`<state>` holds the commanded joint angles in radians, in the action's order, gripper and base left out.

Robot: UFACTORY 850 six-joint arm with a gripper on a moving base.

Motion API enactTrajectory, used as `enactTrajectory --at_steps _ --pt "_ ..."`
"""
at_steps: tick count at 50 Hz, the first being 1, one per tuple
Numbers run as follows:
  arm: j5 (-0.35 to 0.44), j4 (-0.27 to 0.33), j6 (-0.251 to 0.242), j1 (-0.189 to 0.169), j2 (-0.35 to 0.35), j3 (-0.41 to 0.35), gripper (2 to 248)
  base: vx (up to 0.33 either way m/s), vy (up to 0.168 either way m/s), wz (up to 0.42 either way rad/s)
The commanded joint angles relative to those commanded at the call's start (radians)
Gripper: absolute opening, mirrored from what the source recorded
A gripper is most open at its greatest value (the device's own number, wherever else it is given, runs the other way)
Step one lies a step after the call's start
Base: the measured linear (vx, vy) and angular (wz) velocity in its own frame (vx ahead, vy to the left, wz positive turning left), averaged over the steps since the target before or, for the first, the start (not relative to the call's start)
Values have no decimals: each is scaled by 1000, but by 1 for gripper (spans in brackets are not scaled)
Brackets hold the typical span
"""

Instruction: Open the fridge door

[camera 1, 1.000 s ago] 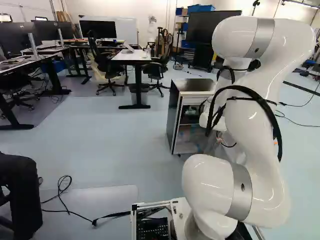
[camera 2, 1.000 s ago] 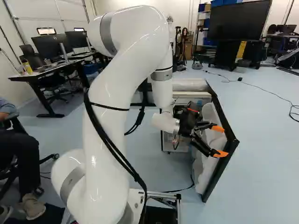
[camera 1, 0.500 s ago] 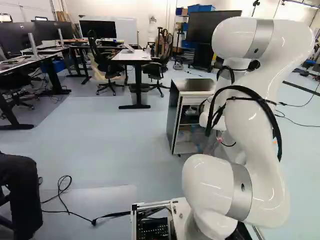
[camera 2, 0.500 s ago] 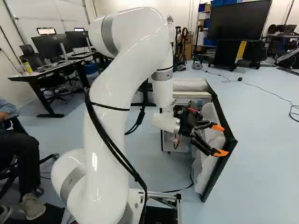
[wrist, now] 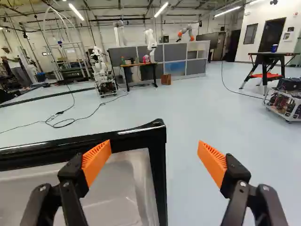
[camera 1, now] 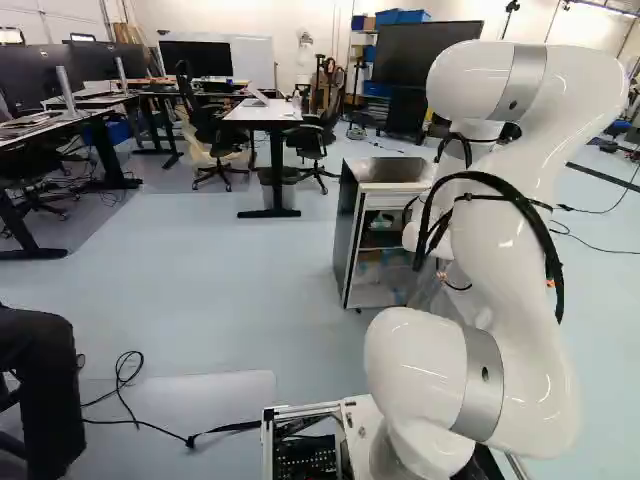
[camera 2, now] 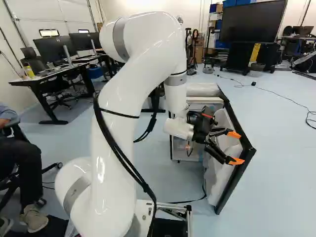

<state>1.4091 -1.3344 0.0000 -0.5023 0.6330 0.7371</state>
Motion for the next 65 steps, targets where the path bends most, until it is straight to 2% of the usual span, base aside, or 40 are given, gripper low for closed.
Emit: enactTrajectory --at_steps 18,30,42,65 --pt "0 0 0 -28 24 45 247 0 0 0" --pt "0 0 0 -28 23 44 247 0 0 0" --pt "0 0 0 2 -8 -15 247 0 0 0" --pt "0 26 0 83 -83 -159 247 0 0 0"
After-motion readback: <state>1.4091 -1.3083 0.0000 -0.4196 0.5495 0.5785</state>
